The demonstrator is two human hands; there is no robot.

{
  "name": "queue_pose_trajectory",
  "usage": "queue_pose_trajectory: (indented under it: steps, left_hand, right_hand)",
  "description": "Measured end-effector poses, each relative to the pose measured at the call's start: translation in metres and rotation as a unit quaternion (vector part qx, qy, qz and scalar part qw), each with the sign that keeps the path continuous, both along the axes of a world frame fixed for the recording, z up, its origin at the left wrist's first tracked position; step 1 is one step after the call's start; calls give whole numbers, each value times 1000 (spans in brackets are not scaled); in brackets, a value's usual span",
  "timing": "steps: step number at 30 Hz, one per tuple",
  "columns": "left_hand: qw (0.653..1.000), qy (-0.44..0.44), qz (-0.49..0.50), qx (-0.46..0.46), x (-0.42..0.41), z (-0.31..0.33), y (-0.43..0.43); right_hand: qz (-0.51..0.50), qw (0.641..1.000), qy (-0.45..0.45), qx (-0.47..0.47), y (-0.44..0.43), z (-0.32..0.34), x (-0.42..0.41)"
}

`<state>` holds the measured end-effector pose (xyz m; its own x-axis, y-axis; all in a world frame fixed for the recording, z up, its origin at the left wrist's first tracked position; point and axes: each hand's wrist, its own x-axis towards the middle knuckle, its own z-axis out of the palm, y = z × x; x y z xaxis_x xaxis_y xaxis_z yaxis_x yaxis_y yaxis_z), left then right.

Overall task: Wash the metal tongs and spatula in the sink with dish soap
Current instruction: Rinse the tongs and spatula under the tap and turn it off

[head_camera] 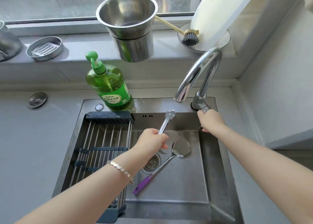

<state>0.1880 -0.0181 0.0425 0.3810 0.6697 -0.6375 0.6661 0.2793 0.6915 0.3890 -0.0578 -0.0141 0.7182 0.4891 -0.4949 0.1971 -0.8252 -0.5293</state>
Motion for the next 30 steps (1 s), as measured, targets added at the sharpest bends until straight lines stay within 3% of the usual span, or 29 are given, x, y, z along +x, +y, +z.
queue_pose_trajectory:
  steps: [25,27,30]
  left_hand:
    - [999,-39,-24,27,-15,14,-6]
    - [998,-42,-28,37,-18,14,-8]
    - [997,-43,-34,56,-25,14,-12]
  right_hand:
    - [-70,996,39,37,-8,-10,2]
    - [-95,990,85,52,-9,-1,-7]
    - [-133,956,249,84,-11,16,-35]
